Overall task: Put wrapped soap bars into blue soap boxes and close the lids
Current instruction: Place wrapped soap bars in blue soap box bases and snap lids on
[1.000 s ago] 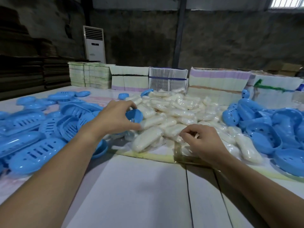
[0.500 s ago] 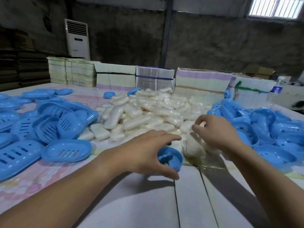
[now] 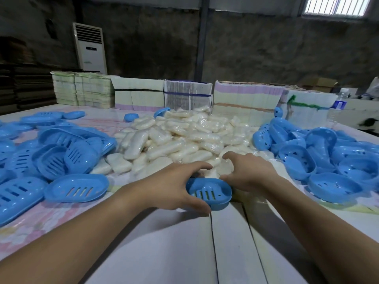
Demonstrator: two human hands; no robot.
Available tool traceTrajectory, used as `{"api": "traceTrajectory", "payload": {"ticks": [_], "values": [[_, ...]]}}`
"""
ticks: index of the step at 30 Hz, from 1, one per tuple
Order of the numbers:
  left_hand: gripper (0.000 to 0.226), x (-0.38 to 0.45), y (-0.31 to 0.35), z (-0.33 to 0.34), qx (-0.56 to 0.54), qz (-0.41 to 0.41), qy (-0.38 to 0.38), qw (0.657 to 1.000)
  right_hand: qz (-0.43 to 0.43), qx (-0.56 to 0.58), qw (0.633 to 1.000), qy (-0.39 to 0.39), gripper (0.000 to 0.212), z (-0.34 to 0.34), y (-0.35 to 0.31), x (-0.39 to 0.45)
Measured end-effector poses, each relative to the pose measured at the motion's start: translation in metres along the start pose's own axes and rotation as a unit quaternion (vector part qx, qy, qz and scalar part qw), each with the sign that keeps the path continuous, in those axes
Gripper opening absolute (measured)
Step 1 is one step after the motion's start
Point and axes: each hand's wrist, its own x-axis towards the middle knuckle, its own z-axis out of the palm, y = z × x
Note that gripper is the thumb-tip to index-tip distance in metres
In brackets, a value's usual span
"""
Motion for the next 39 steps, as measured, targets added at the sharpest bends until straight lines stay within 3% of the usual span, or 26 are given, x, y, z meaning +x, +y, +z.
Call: {"api": "traceTrajectory", "payload": {"ticks": [6,9,11,14,17,21,24,34,39], "values": [[0.081,0.0,-0.003,-0.008,-0.015,-0.022,0.035,0.999,-0.004,0.14,0.987,0.077,0.071,-0.015,0.011,0.001],[0.075,0.002,-0.005,-0.01,-0.039,-0.038,0.033,0.998,-0.051,0.334,0.938,0.07,0.062,-0.023,0.004,-0.004],[0.071,0.004,-0.005,-0.007,-0.065,-0.035,0.03,0.997,-0.101,0.4,0.91,0.033,0.06,-0.025,-0.006,-0.01],[0.061,0.004,-0.005,-0.006,-0.074,-0.029,0.032,0.996,-0.173,0.358,0.917,-0.016,0.065,-0.02,-0.017,-0.017],[0.065,0.004,-0.007,-0.005,-0.088,-0.045,0.045,0.994,-0.18,0.342,0.92,-0.066,0.07,-0.013,-0.02,-0.017],[0.072,0.004,-0.007,-0.004,-0.098,-0.044,0.049,0.993,-0.21,0.346,0.911,-0.081,0.06,-0.014,-0.017,-0.016],[0.067,0.003,-0.006,-0.004,-0.085,-0.042,0.043,0.995,-0.241,0.263,0.932,-0.071,0.056,-0.016,-0.015,-0.016],[0.047,0.003,-0.001,-0.006,-0.065,-0.055,0.039,0.996,-0.237,0.292,0.914,-0.154,0.04,-0.017,-0.003,-0.01],[0.04,0.003,-0.001,-0.005,-0.065,-0.063,0.047,0.995,-0.208,0.237,0.935,-0.162,0.032,-0.021,0.013,-0.005]]}}
